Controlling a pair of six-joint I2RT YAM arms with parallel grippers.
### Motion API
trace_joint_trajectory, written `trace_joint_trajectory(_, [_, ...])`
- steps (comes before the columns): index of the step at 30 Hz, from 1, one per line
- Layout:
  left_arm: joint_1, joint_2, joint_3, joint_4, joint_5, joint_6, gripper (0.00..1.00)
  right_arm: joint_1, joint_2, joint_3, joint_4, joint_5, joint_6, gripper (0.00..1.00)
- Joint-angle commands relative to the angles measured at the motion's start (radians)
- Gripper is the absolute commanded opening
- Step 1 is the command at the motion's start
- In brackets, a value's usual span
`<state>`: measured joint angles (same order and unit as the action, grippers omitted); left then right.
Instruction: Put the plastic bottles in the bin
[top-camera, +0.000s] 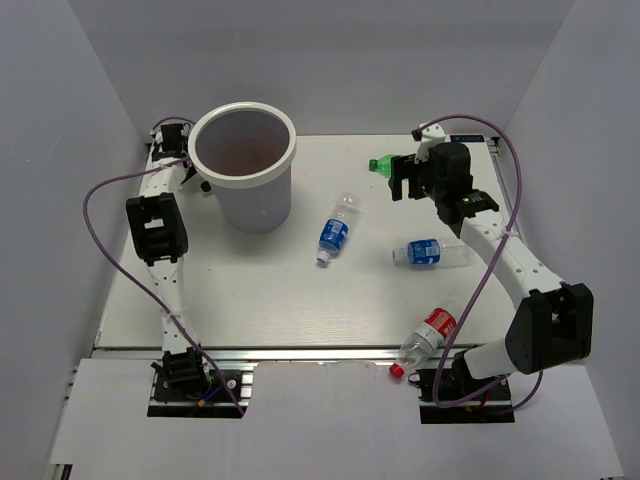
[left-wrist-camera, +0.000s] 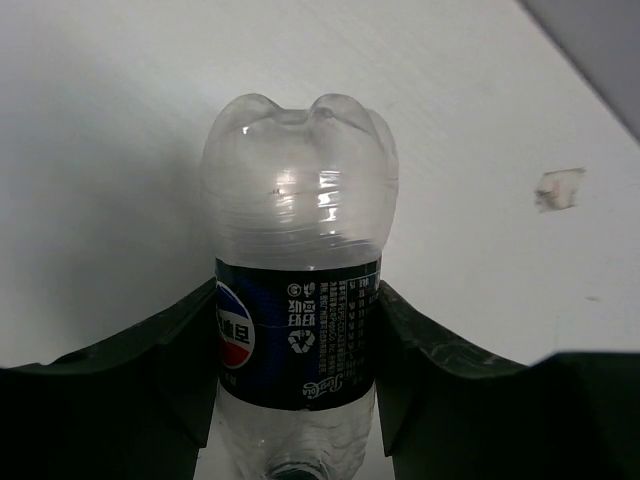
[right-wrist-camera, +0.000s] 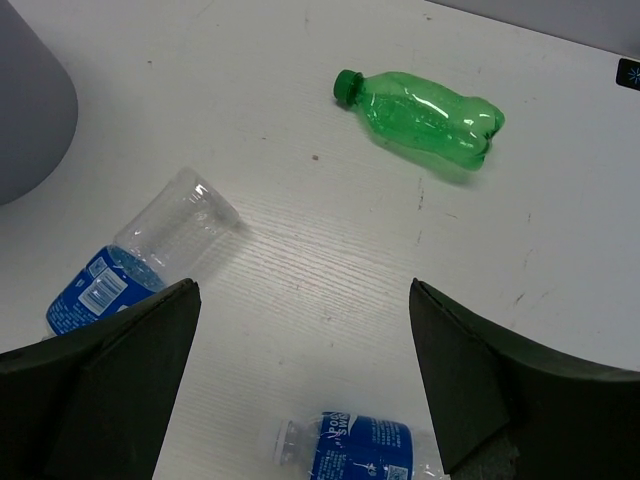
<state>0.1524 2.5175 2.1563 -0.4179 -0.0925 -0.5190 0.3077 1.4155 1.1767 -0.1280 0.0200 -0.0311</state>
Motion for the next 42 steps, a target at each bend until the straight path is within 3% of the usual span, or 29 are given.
trace_joint_trajectory(1, [0.007,-0.247,-0.062,-0.053,-0.165,0.028,0.46,-0.005,-0.041,0.012,0.033,-0.008,0.017,0.89])
trace_joint_trajectory(7, [0.007,-0.537,-0.196,-0.076,-0.352,0.004,0.45,-0.005,-0.104,-0.072,0.045,-0.011,0.052,0.89])
trace_joint_trajectory(10, [0.007,-0.696,-0.266,-0.050,-0.349,0.017,0.45,-0.005,-0.151,-0.138,0.060,-0.011,0.085,0.89])
trace_joint_trajectory(13, [0.006,-0.846,-0.312,0.008,-0.186,0.059,0.47,-0.005,-0.217,-0.205,0.108,-0.044,0.135,0.89])
trace_joint_trajectory(17, [-0.060,-0.934,-0.363,0.129,0.034,0.108,0.47,-0.005,-0.248,-0.255,0.117,-0.091,0.171,0.89])
trace_joint_trajectory(21, [-0.187,-0.909,-0.331,0.150,0.082,0.218,0.51,-0.005,-0.244,-0.272,0.107,-0.143,0.174,0.89])
trace_joint_trajectory(27, [-0.257,-0.807,-0.256,0.085,0.091,0.249,0.57,-0.005,-0.247,-0.272,0.082,-0.134,0.191,0.89])
trace_joint_trajectory(33, [-0.284,-0.796,-0.288,0.047,0.091,0.261,0.78,-0.005,-0.240,-0.278,0.088,-0.173,0.191,0.89])
trace_joint_trajectory(34, [-0.286,-0.802,-0.288,0.041,0.091,0.261,0.85,-0.004,-0.237,-0.276,0.087,-0.181,0.191,0.89])
trace_joint_trajectory(35, [-0.289,-0.807,-0.288,0.036,0.092,0.261,0.98,-0.004,-0.233,-0.270,0.087,-0.196,0.192,0.89])
trace_joint_trajectory(42, [-0.289,-0.865,-0.279,0.031,-0.009,0.243,0.98,0.070,-0.190,-0.261,0.150,-0.187,0.244,0.89])
